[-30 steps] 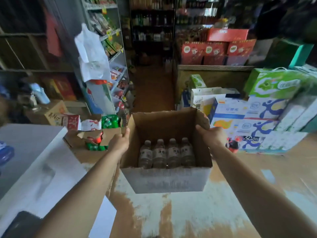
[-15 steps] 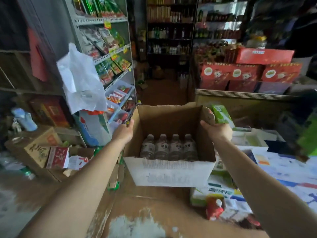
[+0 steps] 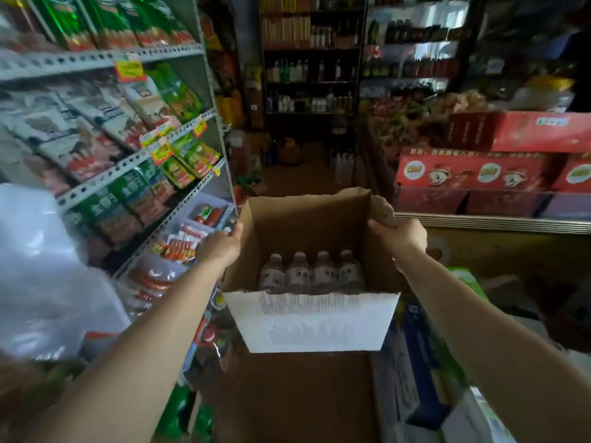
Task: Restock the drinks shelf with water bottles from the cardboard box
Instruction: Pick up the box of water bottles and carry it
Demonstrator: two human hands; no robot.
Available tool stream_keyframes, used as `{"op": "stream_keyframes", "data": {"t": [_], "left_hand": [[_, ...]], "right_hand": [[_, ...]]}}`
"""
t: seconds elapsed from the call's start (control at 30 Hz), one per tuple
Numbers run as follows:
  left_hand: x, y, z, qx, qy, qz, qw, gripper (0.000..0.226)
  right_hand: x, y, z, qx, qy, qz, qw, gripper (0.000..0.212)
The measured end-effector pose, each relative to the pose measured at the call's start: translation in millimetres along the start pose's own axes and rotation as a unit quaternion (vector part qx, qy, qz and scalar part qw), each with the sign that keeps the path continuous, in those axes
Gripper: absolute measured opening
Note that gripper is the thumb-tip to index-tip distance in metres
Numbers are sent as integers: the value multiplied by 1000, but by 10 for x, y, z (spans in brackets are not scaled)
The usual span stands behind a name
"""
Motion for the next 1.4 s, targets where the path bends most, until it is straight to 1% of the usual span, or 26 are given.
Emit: {"op": "stream_keyframes", "data": {"t": [0.17, 0.27, 0.33, 0.5, 0.6, 0.7, 0.83, 0.9, 1.0, 1.13, 1.27, 1.4], "left_hand": [[-86, -1494, 571, -11, 22, -41, 999, 65], [-65, -2454, 986, -17, 3, -55, 998, 67], [-80, -3047, 1247, -18, 4, -59, 998, 67], [-368, -4621, 1785, -29, 50, -49, 997, 63], [-559, -5488, 2147, -19, 50, -40, 998, 64], [-623, -6301, 2589, 3, 42, -43, 998, 61], [-596, -7369, 3173, 21, 28, -28, 999, 60], [-637, -7920, 3402, 19, 28, -22, 999, 61], [-761, -8744, 3722, 5, 58, -10, 998, 60], [-922, -9900, 4178, 4, 16, -20, 1000, 62], [-953, -11019, 4680, 3, -31, -29, 999, 62], [-1064, -12103, 5060, 17, 18, -19, 1000, 63]], "right_hand": [[-654, -1278, -407, -27, 0, 2, 1000, 37], [-984, -2112, -748, -25, 4, 21, 999, 39], [-1214, -2679, -957, -23, 9, 20, 999, 40], [-1868, -4208, -1269, -14, 6, 9, 1000, 41], [-2264, -5127, -1405, -25, 9, -2, 1000, 42], [-2612, -6034, -1680, -23, 3, -15, 1000, 41], [-3049, -7202, -2166, -16, 2, -18, 1000, 40], [-3284, -7751, -2350, -13, 3, -19, 1000, 41], [-3681, -8599, -2515, -7, 2, -21, 1000, 46], [-4225, -9698, -2757, -7, 0, -21, 1000, 49], [-4690, -10771, -3052, -22, -7, -15, 1000, 42], [-5131, -11837, -3408, -2, 7, -15, 1000, 44]]}}
Point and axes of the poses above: each hand's wrist, its own y-axis away from the middle knuckle, its own x-axis out of the back of the hand, z = x × y, the point moved 3 cm from there along -y, towards the middle knuckle, and after that the axes turned 7 degrees about -y, right-handed, at the moved point
